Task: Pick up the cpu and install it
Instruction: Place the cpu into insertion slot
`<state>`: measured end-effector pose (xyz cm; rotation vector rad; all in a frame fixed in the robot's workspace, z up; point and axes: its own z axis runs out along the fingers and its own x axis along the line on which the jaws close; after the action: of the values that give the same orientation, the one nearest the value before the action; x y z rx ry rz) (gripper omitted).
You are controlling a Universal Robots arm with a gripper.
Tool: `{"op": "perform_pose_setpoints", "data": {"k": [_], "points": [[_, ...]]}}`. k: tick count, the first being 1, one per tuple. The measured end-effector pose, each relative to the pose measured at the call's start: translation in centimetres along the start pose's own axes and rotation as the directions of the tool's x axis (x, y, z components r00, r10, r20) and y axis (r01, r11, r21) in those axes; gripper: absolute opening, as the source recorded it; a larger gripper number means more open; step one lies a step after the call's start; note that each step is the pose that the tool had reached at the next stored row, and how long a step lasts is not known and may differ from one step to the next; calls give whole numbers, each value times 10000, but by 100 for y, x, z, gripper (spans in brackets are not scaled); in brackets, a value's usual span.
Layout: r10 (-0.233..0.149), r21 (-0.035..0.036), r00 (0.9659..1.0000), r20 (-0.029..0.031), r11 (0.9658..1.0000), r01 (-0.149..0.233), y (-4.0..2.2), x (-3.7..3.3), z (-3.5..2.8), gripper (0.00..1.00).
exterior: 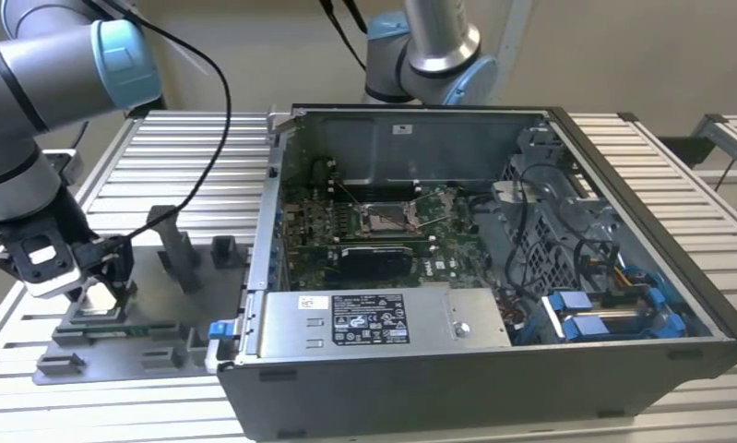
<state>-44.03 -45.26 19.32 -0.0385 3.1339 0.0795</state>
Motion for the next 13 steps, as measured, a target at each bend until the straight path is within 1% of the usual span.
{"op": "perform_pose_setpoints", "data": {"k": [13], "points": [[0, 0, 10000, 0, 10000, 0, -2, -1, 45, 100]]}}
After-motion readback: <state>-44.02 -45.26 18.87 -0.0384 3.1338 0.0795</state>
